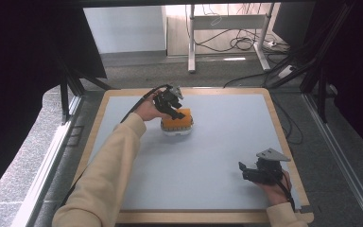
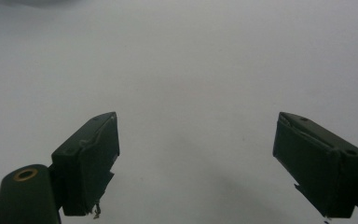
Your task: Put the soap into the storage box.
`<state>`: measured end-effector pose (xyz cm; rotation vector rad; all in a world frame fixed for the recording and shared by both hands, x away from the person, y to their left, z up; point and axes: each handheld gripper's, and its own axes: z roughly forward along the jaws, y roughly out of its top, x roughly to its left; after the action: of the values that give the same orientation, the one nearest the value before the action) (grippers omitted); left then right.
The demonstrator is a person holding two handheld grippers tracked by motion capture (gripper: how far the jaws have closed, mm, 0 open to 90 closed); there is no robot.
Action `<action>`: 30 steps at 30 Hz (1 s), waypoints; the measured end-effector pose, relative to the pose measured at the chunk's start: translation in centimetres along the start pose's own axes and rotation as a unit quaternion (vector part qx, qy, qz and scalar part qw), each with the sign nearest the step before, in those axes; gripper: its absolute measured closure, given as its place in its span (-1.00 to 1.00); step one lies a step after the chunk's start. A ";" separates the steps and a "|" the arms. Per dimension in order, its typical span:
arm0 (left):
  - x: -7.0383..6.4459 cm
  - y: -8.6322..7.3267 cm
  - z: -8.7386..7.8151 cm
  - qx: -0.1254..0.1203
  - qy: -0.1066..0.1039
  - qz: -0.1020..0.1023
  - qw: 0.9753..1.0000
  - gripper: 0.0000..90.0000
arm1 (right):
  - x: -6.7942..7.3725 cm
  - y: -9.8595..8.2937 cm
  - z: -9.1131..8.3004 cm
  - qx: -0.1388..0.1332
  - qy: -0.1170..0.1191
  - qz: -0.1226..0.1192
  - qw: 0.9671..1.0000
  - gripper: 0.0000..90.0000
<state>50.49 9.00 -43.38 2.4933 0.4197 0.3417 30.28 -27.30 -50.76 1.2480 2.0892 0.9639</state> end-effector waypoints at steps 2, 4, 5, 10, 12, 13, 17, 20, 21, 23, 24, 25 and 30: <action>0.0 0.1 -0.3 -0.006 0.017 -0.012 1.000 -0.30 | 0.0 0.0 0.0 0.001 0.001 0.000 1.000 -0.67; 0.0 0.1 -0.6 -0.009 0.025 -0.021 0.999 -0.45 | 0.1 0.0 0.0 0.000 0.000 0.000 1.000 -0.67; 0.0 0.1 -0.7 -0.011 0.025 -0.025 0.999 -0.47 | 0.1 0.0 0.0 0.000 0.000 -0.001 1.000 -0.67; -0.2 0.3 -1.2 -0.021 0.019 -0.045 0.999 -0.51 | 0.0 0.0 -0.1 0.000 -0.001 0.000 1.000 -0.67; -0.3 0.3 -1.4 -0.025 0.017 -0.049 0.998 -0.51 | 0.0 0.0 0.0 0.000 -0.001 -0.001 1.000 -0.67; -0.4 0.3 -1.5 -0.027 0.017 -0.053 0.998 -0.51 | 0.0 0.0 -0.1 0.000 -0.001 0.000 1.000 -0.67; -0.6 0.1 -2.0 -0.035 0.017 -0.064 0.997 -0.51 | 0.1 0.0 -0.1 0.000 -0.001 0.000 1.000 -0.67; -0.9 -0.1 -2.5 -0.041 0.015 -0.075 0.996 -0.50 | 0.1 0.0 -0.1 0.000 -0.001 -0.001 1.000 -0.67; -1.0 -0.3 -2.7 -0.043 0.014 -0.076 0.996 -0.49 | 0.1 0.0 -0.1 0.000 -0.001 -0.001 1.000 -0.67; -1.3 -0.6 -3.0 -0.046 0.010 -0.080 0.996 -0.49 | 0.1 0.0 -0.1 0.000 -0.001 -0.001 1.000 -0.67; -1.5 -0.8 -3.2 -0.045 0.010 -0.082 0.996 -0.49 | 0.1 0.0 -0.1 0.000 -0.001 -0.001 1.000 -0.67; -1.8 -1.1 -3.4 -0.044 0.013 -0.085 0.995 -0.49 | 0.1 0.0 0.0 0.000 -0.002 -0.001 1.000 -0.67; -3.0 -2.6 -4.5 -0.056 0.016 -0.106 0.993 -0.49 | 0.2 0.0 -0.1 0.000 -0.003 -0.002 1.000 -0.67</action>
<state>45.69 12.26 -41.74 2.3119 0.6537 0.3122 30.16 -27.12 -50.70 1.2449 2.0870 0.9562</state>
